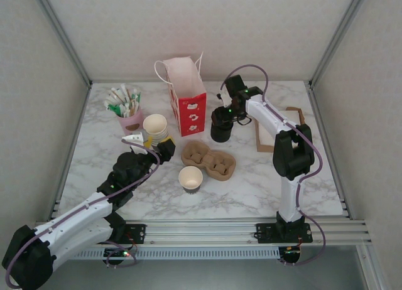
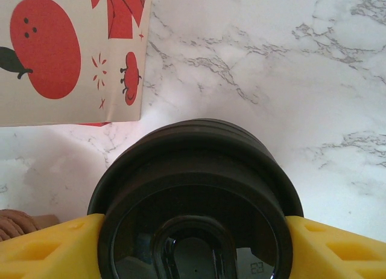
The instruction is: Pack the takeout coffee
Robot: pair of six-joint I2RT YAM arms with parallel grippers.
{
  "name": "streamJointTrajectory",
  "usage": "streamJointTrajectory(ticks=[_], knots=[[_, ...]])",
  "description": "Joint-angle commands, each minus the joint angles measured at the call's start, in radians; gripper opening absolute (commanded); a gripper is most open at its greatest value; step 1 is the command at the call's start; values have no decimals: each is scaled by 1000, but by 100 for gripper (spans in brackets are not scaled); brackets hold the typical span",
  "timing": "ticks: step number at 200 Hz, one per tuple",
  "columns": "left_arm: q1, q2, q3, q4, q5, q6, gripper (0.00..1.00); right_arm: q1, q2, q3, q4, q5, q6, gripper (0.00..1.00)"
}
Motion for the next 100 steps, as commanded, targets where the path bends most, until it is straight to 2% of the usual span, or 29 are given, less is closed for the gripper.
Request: streamJointTrajectory(ticks=[1,61,100], knots=[[9,2,-4,35,23,15,100,0,-44,19,-18,-24,15,72],[9,33,1,45,47,16,98,-11,-60,13,-14,-46,23,72],[9,133,60,34,136,11,87,-16,-44,19,-20,-42,20,72]])
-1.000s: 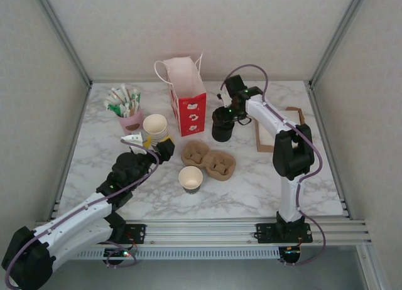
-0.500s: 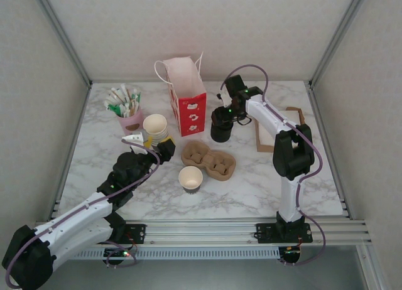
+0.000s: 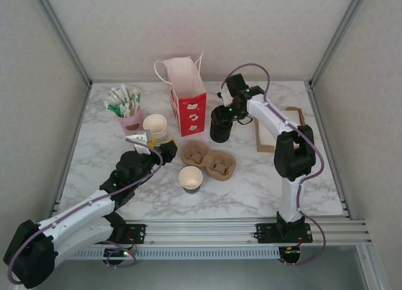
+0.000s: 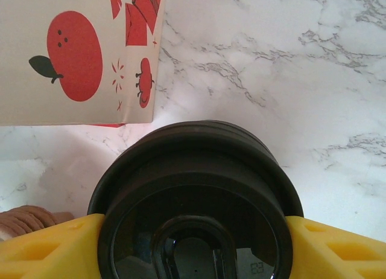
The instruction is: Pack the takeout coffee
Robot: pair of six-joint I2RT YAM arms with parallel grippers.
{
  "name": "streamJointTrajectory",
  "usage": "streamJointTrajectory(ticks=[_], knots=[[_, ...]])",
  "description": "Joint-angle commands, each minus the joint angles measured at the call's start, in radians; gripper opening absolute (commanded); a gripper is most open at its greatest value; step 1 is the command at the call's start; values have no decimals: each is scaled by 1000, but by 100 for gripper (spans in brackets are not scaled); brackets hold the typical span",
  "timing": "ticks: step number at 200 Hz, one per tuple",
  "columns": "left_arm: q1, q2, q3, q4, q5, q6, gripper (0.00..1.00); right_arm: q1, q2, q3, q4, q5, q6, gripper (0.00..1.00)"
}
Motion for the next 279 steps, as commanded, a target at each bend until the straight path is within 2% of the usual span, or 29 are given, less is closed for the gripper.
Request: streamJointTrajectory(ticks=[1,35,71,112,209,279], knots=[[8,69,61,17,85,8,87,-10,-26,19,-20,-14,12,72],[3,262,283,-147,176,-20,65,-12,-18,23,-32,0,8,72],[-40,440,452,-221,172,-49,54,-13,-13,23,-32,-11,14,72],[-38,622,598,-265,114,-71,49,-13,0,31,-39,-21,11,72],[-15,881,856,-345,-10,-69,45,-16,-2,30,-33,-47,11,72],[61,978,923,-299,7,-55,45,-18,6,37,-41,-51,15,72]])
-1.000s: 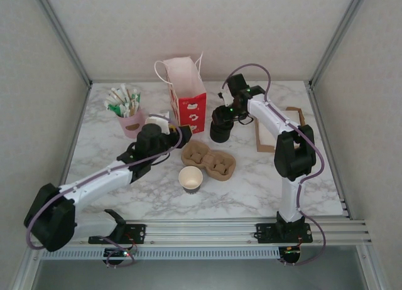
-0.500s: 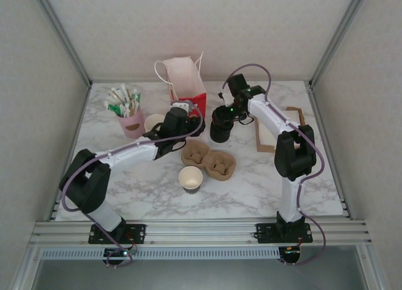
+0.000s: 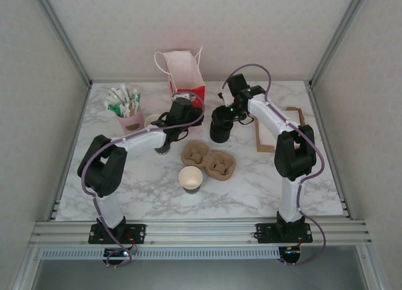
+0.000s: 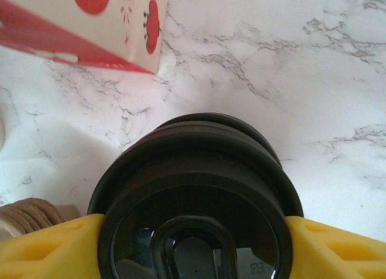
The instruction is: Pack the takeout coffee
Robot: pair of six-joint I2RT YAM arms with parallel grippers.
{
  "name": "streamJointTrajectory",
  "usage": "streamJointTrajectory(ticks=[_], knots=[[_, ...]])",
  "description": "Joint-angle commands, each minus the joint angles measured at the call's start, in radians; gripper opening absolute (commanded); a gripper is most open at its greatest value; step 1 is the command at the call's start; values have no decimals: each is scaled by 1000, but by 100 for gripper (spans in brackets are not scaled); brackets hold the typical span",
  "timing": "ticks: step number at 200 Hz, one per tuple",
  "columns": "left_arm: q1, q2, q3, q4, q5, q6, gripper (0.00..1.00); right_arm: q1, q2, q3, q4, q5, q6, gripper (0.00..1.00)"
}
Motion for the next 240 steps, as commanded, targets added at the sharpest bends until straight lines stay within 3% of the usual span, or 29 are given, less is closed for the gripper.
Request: streamJointTrajectory(ticks=[1,51,119,183,240], knots=[[28,27,39,25,-10,8,45,-7,6,38,-22,-24,15,72],[58,62,73,36,80,15,46,-8,20,53,-33,-28,20,72],[-10,-65,-80,50,133,-44,52,-10,30,71,-56,-33,20,72],[-15,-8,-85,105,304,-97,49,-17,37,65,-62,-40,17,72],[-17,41,-65,97,336,-99,38,-22,38,71,-65,-56,20,72]])
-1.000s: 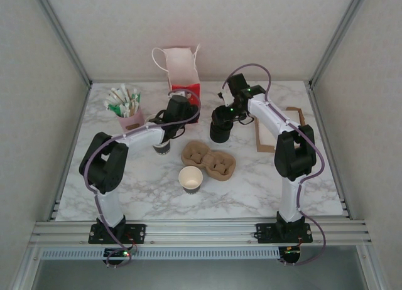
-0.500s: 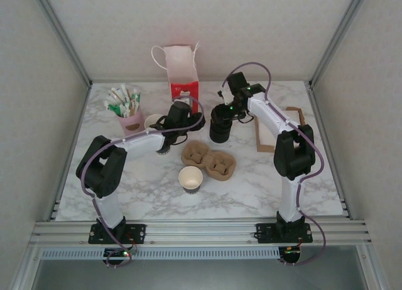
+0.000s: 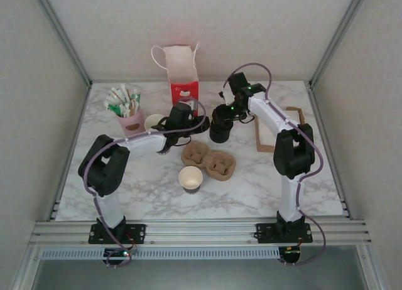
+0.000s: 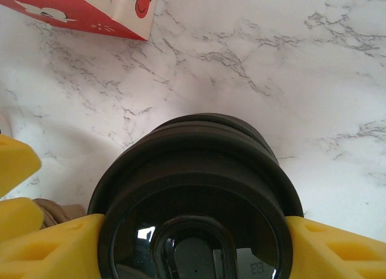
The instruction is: Pack the takeout coffee
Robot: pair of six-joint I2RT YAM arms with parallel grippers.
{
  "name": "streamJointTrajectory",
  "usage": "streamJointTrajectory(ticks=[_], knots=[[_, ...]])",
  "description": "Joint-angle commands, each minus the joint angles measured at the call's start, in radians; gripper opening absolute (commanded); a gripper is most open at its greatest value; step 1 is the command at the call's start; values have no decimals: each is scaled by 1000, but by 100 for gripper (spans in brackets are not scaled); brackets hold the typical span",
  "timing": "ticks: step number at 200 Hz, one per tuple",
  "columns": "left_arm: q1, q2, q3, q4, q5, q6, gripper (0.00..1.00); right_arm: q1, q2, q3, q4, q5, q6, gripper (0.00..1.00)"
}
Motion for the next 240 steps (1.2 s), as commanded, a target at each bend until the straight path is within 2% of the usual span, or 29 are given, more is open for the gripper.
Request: streamJointTrajectory(ticks=[1,74,131,178,240], knots=[[-4,34,13,17,38,-9,38,-9,10,24,-23,-30,5,72],[-4,82,36,38,88,-16,44,-10,11,22,-28,-41,0,72],[-3,46,9,55,95,-16,46,-12,13,21,-29,-40,-1,72],[8,43,-1,93,131,-29,50,-14,13,19,-32,-45,-3,72],[17,73,9,115,153,-39,50,-15,14,20,-37,-48,-4,72]])
